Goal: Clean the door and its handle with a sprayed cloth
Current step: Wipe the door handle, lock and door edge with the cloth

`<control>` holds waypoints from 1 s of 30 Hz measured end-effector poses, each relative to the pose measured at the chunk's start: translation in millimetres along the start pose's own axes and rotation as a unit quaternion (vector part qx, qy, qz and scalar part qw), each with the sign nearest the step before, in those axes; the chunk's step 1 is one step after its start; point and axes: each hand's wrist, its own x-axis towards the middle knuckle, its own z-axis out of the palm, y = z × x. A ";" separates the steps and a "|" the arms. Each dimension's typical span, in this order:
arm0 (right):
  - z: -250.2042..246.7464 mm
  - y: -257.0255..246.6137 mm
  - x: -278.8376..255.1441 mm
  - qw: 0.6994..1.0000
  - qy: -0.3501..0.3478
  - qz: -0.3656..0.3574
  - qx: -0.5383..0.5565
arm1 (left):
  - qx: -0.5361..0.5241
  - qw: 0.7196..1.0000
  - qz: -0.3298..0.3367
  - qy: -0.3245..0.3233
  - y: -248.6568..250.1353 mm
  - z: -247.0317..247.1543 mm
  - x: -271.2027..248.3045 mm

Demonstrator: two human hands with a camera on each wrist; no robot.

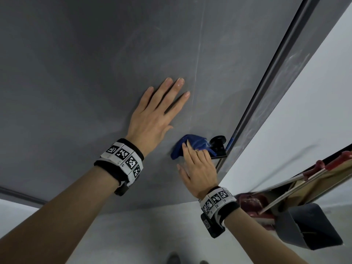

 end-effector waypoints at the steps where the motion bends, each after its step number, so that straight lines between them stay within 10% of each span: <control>1: -1.1 0.5 -0.5 1.000 0.001 -0.001 0.004 | -0.002 1.000 -0.001 -0.002 0.5 -0.6 -0.2; 18: -44.0 80.6 31.6 0.925 0.214 0.223 0.222 | -0.125 0.991 0.037 0.028 49.4 14.3 -22.9; 26: -38.7 108.7 -9.6 0.816 0.283 0.270 0.426 | -0.248 0.963 0.037 -0.100 101.4 49.3 -51.3; 30: -24.1 128.1 -42.6 0.810 0.289 0.255 0.442 | -0.293 0.954 -0.009 -0.060 118.3 72.7 -53.7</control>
